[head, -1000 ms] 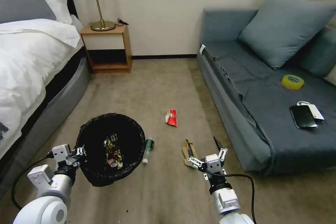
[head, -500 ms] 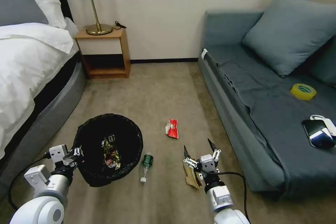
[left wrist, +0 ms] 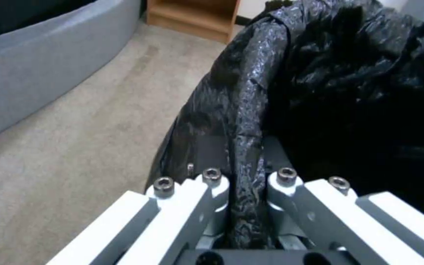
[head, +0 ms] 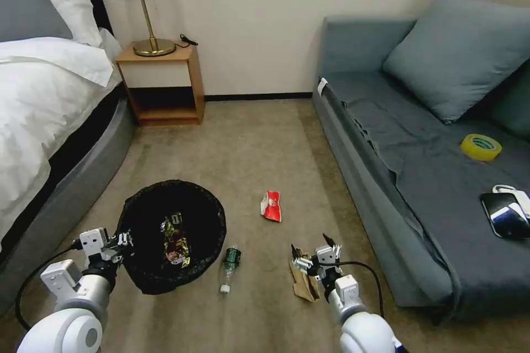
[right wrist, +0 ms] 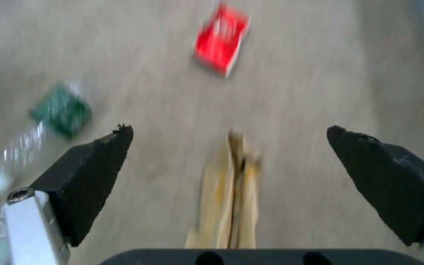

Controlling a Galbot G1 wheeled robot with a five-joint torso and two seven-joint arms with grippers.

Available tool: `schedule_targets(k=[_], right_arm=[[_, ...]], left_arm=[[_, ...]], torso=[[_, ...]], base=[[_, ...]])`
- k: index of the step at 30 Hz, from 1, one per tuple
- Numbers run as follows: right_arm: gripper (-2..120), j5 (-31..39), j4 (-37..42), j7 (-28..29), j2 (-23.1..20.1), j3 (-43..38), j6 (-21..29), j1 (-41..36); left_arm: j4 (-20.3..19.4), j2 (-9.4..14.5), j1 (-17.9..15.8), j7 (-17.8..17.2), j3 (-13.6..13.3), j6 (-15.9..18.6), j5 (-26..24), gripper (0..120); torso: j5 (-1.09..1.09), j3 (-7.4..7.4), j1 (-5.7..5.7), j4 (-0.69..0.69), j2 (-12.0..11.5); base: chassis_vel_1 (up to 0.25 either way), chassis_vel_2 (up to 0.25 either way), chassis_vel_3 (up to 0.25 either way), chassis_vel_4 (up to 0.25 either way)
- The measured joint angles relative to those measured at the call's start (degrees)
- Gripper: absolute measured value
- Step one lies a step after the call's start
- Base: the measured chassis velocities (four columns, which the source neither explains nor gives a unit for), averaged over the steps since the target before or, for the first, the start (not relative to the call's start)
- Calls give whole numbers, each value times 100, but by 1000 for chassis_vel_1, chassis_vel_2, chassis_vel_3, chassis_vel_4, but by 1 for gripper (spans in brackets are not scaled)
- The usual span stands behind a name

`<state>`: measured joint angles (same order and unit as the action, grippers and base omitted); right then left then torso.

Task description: Pick up the trash bin, then pick up the garbage on the floor and place it into the trash bin.

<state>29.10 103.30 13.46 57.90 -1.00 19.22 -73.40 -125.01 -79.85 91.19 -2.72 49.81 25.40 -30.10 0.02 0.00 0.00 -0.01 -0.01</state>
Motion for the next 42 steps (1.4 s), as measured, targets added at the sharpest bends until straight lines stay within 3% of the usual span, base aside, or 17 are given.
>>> schedule_targets(k=[4, 5, 9, 12, 27, 42], right_arm=[[100, 1138, -193, -41, -423, 462, 941, 845], [100, 1138, -193, -41, -423, 462, 941, 845], [100, 2280, -624, -636, -627, 821, 2021, 1587], [100, 2755, -1156, -866, -621, 1227, 2367, 2089], [100, 1977, -3033, -1564, -135, 1769, 2328, 3035], [98, 1403, -3600, -1763, 215, 1881, 2286, 2969]], left_arm=[[-2, -2, 41, 74, 81, -51, -33, 4], [-2, -2, 41, 74, 81, -51, -33, 4], [62, 41, 51, 141, 230, -91, -145, 4], [214, 97, 8, 181, 340, -103, -214, 4], [671, 248, -288, 221, 376, -100, -263, 4], [865, 234, -360, 233, 369, -98, -224, 4]], torso=[[-2, 0, 0, 2, 0], [-2, 0, 0, 2, 0], [-2, 0, 0, 2, 0], [-2, 0, 0, 1, 0], [-2, 0, 0, 1, 1], [-2, 0, 0, 1, 1]], base=[[0, 0, 0, 0], [0, 0, 0, 0], [0, 0, 0, 0], [0, 0, 0, 0], [0, 0, 0, 0], [0, 0, 0, 0]])
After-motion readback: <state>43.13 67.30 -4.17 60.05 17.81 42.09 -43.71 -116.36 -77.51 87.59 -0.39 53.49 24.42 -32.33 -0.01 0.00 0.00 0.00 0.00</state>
